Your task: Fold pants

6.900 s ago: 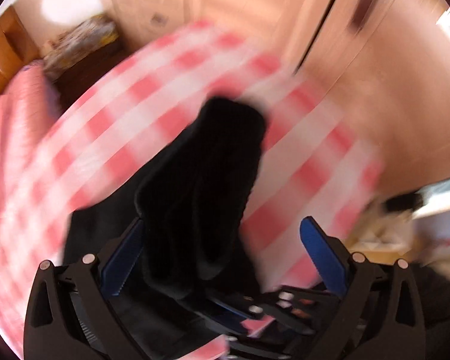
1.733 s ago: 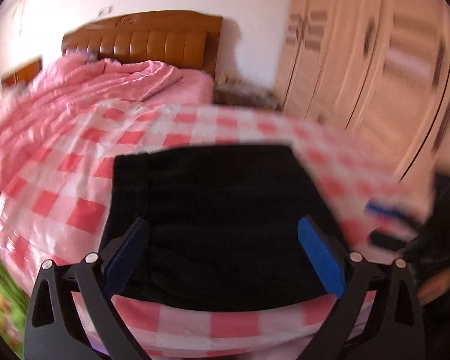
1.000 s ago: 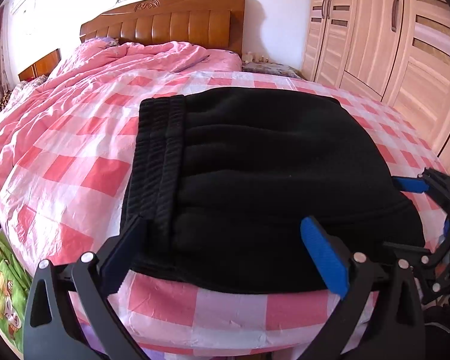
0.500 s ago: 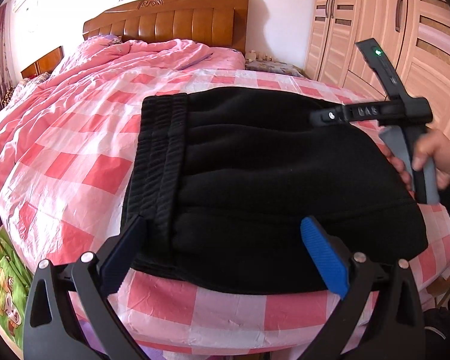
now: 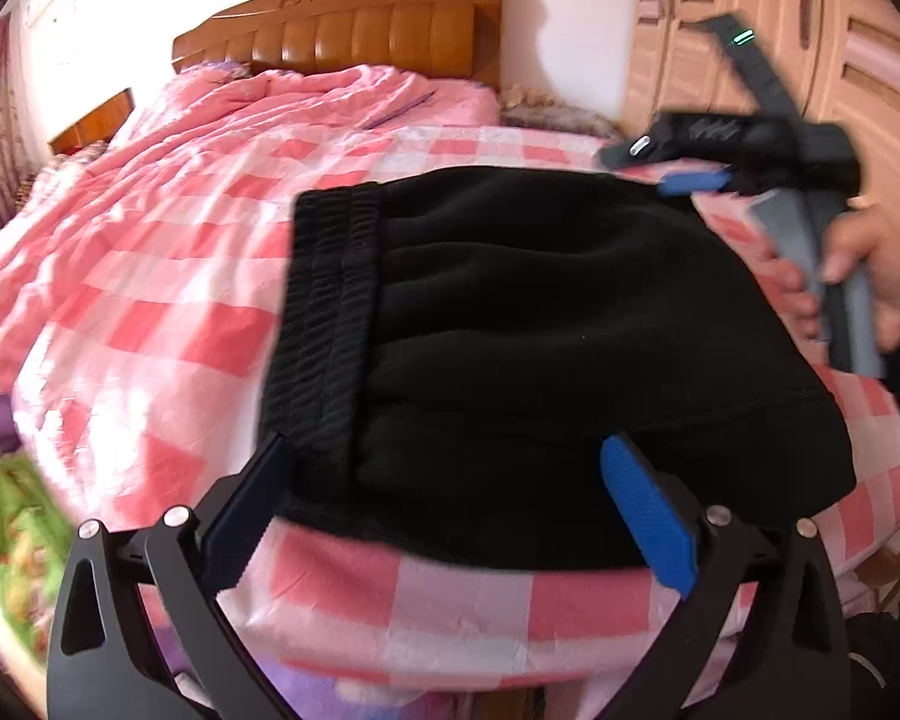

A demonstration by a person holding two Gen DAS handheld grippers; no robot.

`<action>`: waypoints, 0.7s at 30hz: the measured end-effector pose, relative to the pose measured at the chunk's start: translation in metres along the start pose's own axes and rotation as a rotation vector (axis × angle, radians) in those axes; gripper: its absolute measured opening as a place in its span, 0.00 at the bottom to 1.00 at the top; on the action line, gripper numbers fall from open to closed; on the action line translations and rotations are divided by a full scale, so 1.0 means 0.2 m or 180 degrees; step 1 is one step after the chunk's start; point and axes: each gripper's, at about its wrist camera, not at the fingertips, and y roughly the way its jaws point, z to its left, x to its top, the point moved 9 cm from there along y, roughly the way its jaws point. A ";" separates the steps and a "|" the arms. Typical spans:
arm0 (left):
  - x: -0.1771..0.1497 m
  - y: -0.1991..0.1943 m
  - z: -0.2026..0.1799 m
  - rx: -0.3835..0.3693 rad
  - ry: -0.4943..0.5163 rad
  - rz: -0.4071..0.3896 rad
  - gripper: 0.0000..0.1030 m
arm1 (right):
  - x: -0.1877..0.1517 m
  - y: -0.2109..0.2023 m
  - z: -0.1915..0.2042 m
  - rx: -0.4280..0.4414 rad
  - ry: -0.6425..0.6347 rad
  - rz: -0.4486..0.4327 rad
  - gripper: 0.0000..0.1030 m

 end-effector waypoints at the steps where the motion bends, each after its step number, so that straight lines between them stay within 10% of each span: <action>1: 0.01 -0.03 -0.01 0.0023 0.0026 -0.0007 0.99 | -0.02 -0.07 0.03 0.0088 -0.0032 -0.0059 0.96; 6: 0.27 -0.19 -0.08 -0.0311 0.0000 -0.0329 0.99 | -0.23 -0.21 0.06 -0.0024 -0.0225 -0.0059 0.96; 12: 0.57 0.20 -0.12 0.0023 0.0317 -0.0116 0.99 | -0.50 -0.29 0.09 -0.0095 -0.0243 -0.0020 0.96; 21: 0.52 0.57 0.02 0.0310 0.0174 0.0292 0.99 | -0.64 -0.25 0.15 0.0087 -0.0456 -0.0069 0.96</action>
